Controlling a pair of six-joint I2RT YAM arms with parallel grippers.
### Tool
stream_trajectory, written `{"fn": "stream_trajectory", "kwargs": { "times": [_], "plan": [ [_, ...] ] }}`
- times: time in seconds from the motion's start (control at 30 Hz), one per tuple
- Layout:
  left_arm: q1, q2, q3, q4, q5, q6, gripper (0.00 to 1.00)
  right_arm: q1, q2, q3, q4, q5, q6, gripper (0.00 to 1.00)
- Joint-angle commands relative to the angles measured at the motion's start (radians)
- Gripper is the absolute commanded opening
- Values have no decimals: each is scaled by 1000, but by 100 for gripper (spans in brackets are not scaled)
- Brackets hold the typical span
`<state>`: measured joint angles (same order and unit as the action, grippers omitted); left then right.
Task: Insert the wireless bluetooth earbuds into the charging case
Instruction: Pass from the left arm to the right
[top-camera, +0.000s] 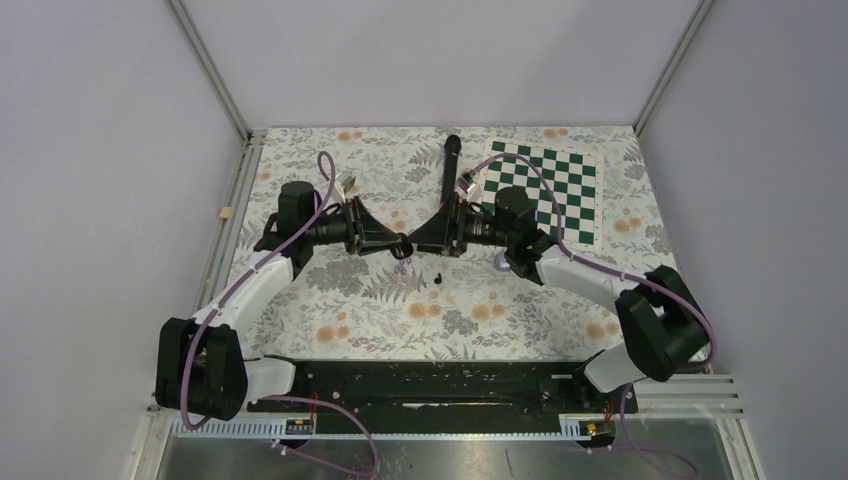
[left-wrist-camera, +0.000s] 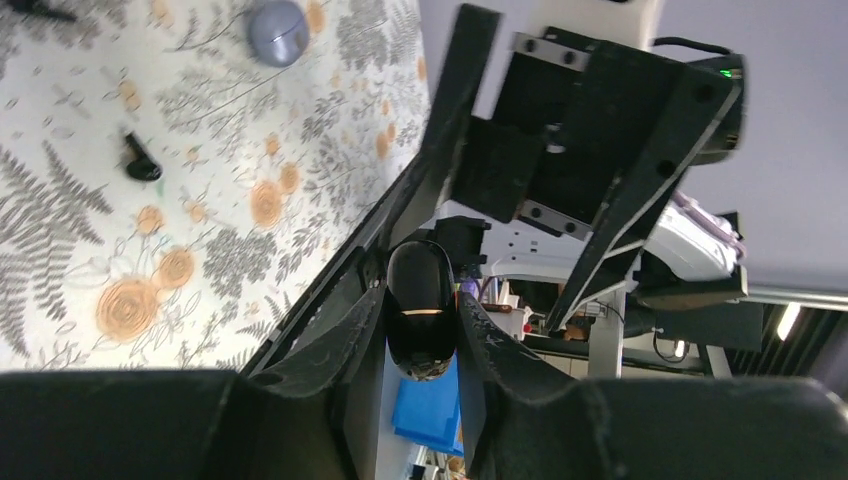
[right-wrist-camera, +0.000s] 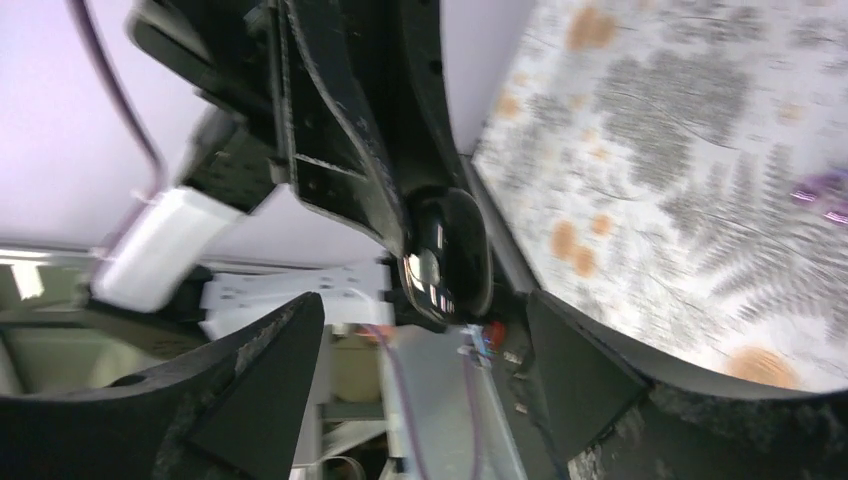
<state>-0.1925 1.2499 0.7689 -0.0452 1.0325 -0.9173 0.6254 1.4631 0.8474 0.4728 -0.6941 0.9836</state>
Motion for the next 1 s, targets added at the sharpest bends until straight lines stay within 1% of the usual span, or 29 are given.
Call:
{"fn": "stream_trajectory", "kwargs": {
  "times": [0.0, 0.1, 0.2, 0.3, 0.43, 0.53, 0.67, 0.77, 0.97],
  "plan": [
    [-2, -36, 49, 219, 71, -116, 0, -6, 97, -26, 575, -121, 371, 81],
    [-2, -33, 47, 272, 68, -154, 0, -6, 160, -28, 747, -115, 482, 78],
    [-2, -37, 36, 331, 69, -199, 0, -6, 188, -34, 813, -115, 524, 74],
    [-1, -41, 35, 361, 71, -220, 0, -6, 188, -51, 826, -113, 525, 70],
    [-2, -40, 42, 374, 73, -229, 0, -6, 186, -73, 839, -108, 524, 62],
    [-1, -38, 40, 386, 75, -239, 0, -7, 189, -76, 843, -109, 527, 60],
    [-2, -37, 34, 402, 76, -253, 0, -7, 190, -75, 806, -113, 498, 56],
    [-2, -39, 26, 425, 84, -268, 0, -6, 191, -68, 792, -107, 489, 50],
    [-2, -52, 11, 430, 101, -270, 0, -8, 203, -45, 789, -87, 492, 49]
  ]
}}
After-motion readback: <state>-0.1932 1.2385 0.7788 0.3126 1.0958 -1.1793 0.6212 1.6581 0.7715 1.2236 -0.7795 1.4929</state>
